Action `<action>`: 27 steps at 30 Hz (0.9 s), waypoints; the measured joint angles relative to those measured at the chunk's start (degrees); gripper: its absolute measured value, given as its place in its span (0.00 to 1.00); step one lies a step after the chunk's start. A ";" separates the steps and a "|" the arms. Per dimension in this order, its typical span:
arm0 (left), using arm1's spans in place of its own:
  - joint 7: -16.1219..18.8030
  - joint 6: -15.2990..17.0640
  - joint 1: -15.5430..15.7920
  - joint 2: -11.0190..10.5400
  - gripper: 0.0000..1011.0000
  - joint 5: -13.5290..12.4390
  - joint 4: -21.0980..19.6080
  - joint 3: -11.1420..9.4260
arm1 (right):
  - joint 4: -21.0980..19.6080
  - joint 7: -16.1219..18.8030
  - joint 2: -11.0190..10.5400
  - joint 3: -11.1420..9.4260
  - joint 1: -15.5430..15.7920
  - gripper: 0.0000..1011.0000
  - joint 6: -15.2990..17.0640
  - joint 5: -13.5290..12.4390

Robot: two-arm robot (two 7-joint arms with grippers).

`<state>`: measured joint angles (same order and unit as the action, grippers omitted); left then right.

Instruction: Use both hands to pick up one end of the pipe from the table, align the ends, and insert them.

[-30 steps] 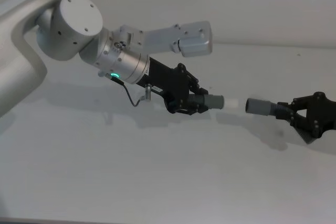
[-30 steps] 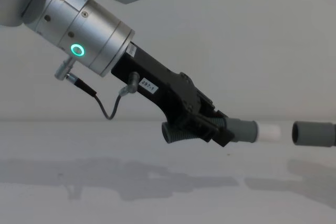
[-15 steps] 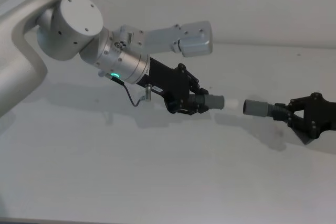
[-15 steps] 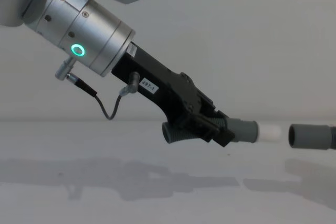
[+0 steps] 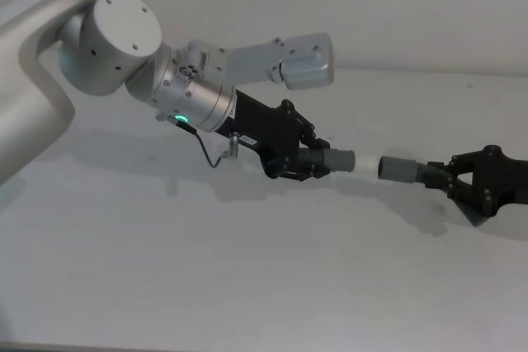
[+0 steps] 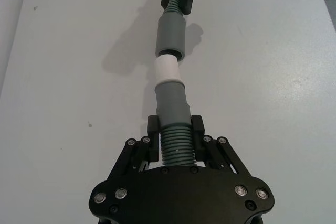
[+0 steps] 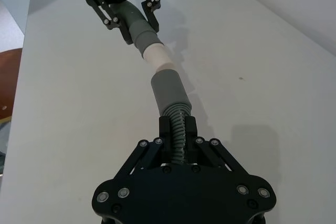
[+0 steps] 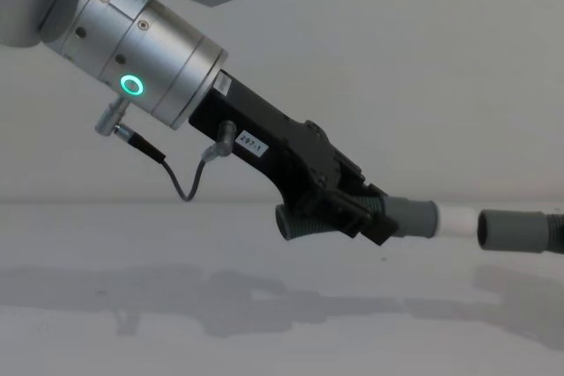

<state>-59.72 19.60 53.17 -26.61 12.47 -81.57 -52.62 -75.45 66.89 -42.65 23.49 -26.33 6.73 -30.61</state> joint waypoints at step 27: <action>-0.13 -0.65 0.09 0.09 0.34 0.39 0.33 -0.10 | 0.24 -0.29 0.10 0.46 -0.35 0.15 0.13 -0.14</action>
<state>-59.86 18.95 53.26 -26.52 12.86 -81.25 -52.72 -75.21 66.60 -42.55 23.95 -26.68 6.86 -30.75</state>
